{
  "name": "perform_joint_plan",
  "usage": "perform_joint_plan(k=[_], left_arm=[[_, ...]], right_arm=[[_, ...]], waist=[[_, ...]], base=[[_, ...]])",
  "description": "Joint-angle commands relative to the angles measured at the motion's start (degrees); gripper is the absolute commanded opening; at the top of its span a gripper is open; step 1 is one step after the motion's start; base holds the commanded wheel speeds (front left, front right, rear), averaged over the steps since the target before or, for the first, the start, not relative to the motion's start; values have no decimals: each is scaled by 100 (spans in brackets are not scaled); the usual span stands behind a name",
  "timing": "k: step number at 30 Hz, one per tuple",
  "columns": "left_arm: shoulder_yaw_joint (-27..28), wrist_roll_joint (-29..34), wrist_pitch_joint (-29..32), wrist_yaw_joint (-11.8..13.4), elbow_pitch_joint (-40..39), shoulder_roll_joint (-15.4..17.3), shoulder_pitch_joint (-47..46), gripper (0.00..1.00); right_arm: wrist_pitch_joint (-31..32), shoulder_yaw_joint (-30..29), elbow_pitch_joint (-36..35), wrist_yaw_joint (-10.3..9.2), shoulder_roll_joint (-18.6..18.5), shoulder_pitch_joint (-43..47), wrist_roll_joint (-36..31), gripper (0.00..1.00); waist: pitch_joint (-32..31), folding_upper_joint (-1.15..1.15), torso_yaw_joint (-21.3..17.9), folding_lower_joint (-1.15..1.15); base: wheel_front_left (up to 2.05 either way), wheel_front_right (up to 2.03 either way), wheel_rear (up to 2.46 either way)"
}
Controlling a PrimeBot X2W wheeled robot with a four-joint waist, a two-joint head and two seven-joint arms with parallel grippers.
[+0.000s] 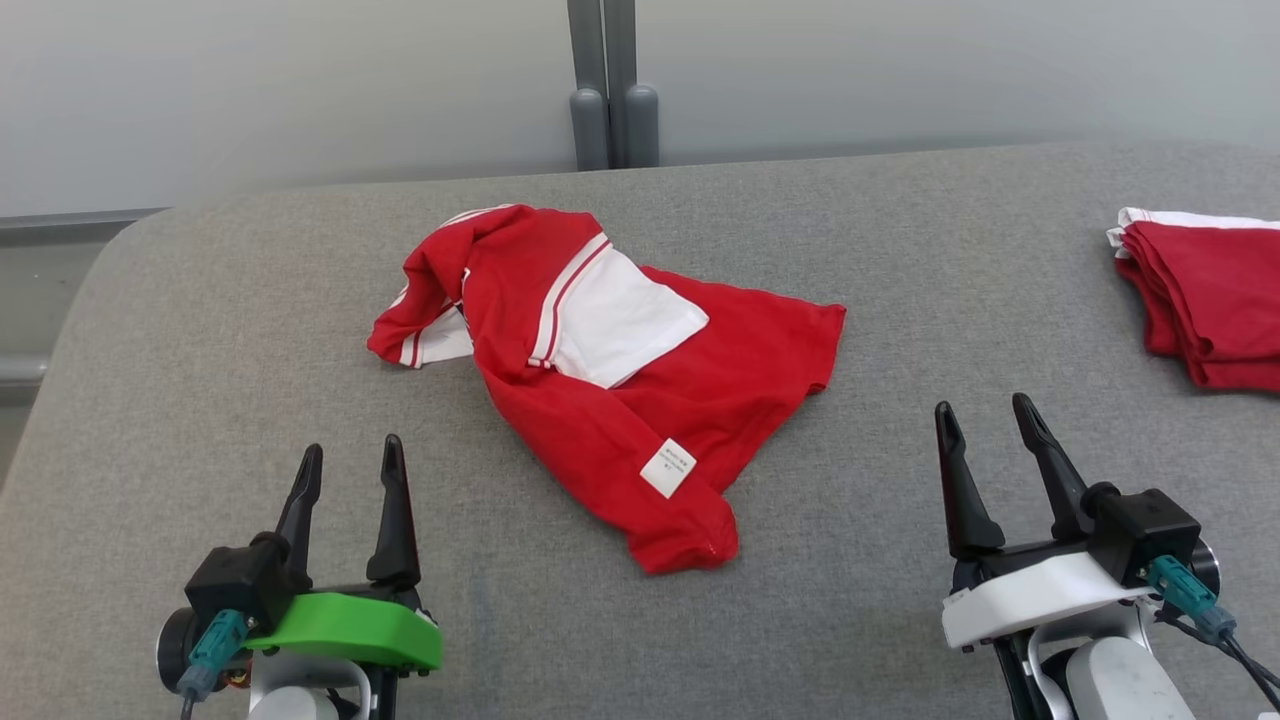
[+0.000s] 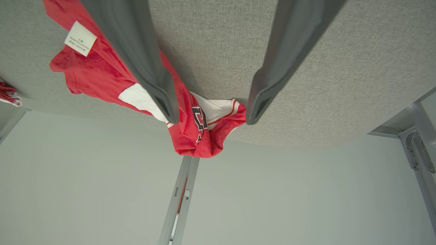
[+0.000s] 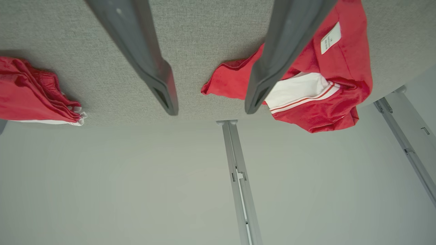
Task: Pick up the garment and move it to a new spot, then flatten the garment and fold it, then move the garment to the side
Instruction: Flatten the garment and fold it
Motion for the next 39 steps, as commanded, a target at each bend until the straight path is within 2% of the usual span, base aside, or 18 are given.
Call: perform_joint_plan(k=[1,25,29,39], left_arm=[[43,39,-16,-33,11,-19,89,100],[243,280,-16,-202,40,-202,-2,100],[214,301,-16,-235,33,-221,-83,100],[5,240,-16,-281,33,-255,-273,100]], right_arm=[[-18,10,24,-3,-7,8,-32,100],[-18,-76,288,-4,-9,-168,-181,100],[49,-263,715,-3,-8,-550,-428,100],[1045,-711,2435,-3,-34,-2200,-996,100]], waist=[[8,0,8,0],[192,0,183,0],[286,0,282,0],[633,0,776,0]], base=[[0,0,0],[0,0,0],[0,0,0],[0,0,0]])
